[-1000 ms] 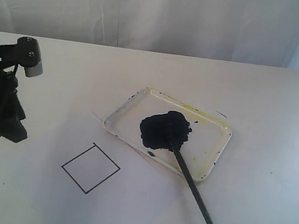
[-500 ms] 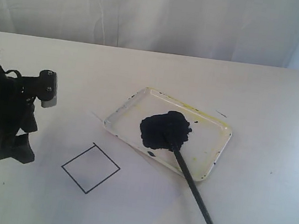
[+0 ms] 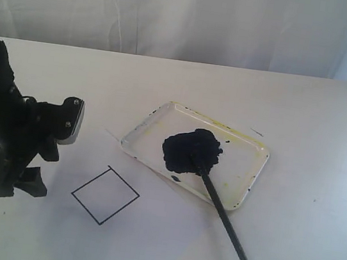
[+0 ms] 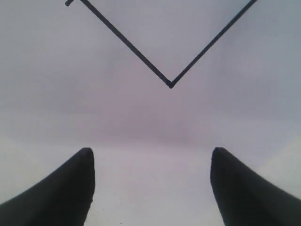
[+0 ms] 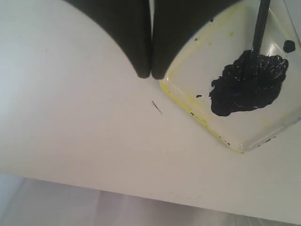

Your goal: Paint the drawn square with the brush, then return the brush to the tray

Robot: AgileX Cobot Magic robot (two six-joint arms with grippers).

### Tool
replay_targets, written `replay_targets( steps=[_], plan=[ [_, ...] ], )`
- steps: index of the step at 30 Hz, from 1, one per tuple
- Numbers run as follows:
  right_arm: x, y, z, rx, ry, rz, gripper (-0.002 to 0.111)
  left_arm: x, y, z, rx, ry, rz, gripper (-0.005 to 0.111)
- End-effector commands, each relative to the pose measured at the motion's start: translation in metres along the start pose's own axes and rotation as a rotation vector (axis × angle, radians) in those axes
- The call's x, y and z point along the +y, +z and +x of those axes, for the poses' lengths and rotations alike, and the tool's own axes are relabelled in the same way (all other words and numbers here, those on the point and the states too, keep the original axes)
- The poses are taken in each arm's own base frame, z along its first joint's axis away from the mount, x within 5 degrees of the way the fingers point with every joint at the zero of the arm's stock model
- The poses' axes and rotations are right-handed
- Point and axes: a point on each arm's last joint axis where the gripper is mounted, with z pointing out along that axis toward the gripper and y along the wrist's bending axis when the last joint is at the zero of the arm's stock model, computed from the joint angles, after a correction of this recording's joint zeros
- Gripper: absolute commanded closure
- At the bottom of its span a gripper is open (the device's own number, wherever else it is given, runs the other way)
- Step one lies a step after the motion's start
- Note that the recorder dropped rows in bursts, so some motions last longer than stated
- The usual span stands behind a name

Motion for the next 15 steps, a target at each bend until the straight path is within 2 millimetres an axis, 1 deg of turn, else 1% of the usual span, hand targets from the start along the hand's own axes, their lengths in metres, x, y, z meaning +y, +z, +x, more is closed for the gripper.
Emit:
replay_targets(
  steps=[1,3,5,7,10,12,15],
  plan=[
    [0.009,0.010,-0.008,0.003,-0.066,-0.043,0.108,-0.009,0.016,0.007,0.025,0.007,0.017,0.036],
    [0.014,0.014,-0.010,0.006,-0.085,-0.064,0.108,-0.009,0.016,0.007,0.027,0.009,0.013,0.036],
    [0.021,0.017,-0.011,0.014,-0.141,-0.087,0.108,-0.008,0.016,0.007,0.022,0.004,0.006,0.036],
    [0.026,0.020,-0.011,0.024,-0.161,-0.111,0.103,-0.008,0.016,0.006,0.013,-0.007,0.006,0.036],
    [0.033,0.028,-0.008,0.056,-0.188,-0.146,0.090,-0.008,0.018,0.006,0.013,-0.014,0.013,0.036],
    [0.037,0.032,-0.007,0.071,-0.199,-0.161,0.080,-0.009,0.019,0.005,0.004,-0.053,0.019,0.036],
    [0.038,0.035,-0.006,0.080,-0.200,-0.166,0.073,-0.008,0.020,0.003,-0.017,-0.104,0.017,0.035]
  ],
)
